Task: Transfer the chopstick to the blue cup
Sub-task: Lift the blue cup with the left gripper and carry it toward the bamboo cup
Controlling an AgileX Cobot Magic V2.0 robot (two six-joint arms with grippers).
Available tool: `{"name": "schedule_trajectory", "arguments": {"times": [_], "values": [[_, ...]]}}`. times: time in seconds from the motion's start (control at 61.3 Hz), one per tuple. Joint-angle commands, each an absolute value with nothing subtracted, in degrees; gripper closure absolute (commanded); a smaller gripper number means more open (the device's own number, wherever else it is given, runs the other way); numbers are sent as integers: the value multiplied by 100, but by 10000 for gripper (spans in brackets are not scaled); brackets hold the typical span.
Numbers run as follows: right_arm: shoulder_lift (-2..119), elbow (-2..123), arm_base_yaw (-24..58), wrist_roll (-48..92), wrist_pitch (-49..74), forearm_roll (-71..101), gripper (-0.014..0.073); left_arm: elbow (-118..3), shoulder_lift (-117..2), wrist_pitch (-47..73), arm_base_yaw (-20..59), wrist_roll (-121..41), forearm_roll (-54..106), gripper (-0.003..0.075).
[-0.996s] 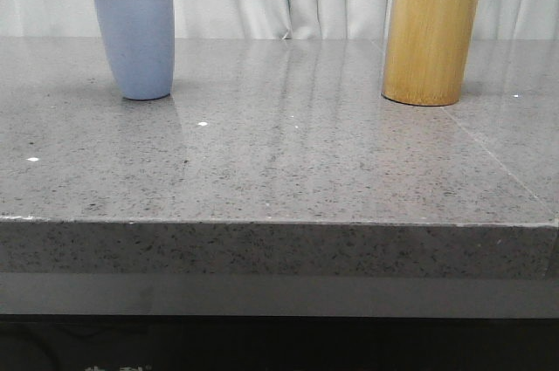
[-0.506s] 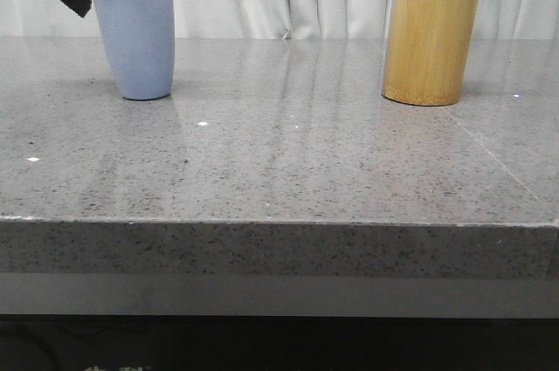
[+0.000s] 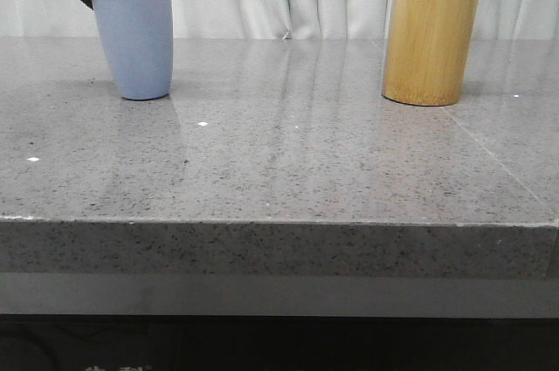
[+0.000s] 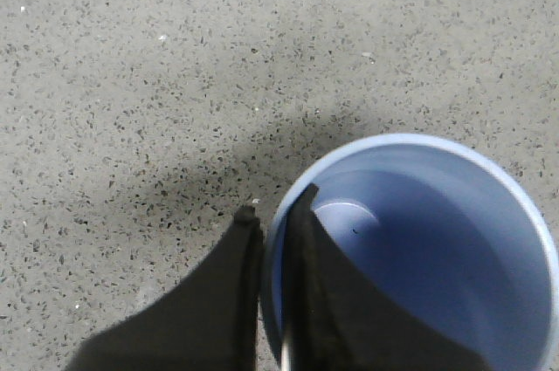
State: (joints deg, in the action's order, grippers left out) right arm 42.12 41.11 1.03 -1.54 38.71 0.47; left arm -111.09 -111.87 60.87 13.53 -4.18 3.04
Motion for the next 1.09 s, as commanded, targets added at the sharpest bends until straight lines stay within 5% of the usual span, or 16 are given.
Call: {"name": "schedule_trajectory", "arguments": {"times": [0.0, 1.077], "values": [[4214, 4313, 71, -132, 3533, 40, 127, -11318, -10890, 5811, 1466, -411, 343, 739], [4214, 4313, 71, -132, 3538, 40, 127, -13195, -11807, 6161, 3398, -411, 297, 739]]}}
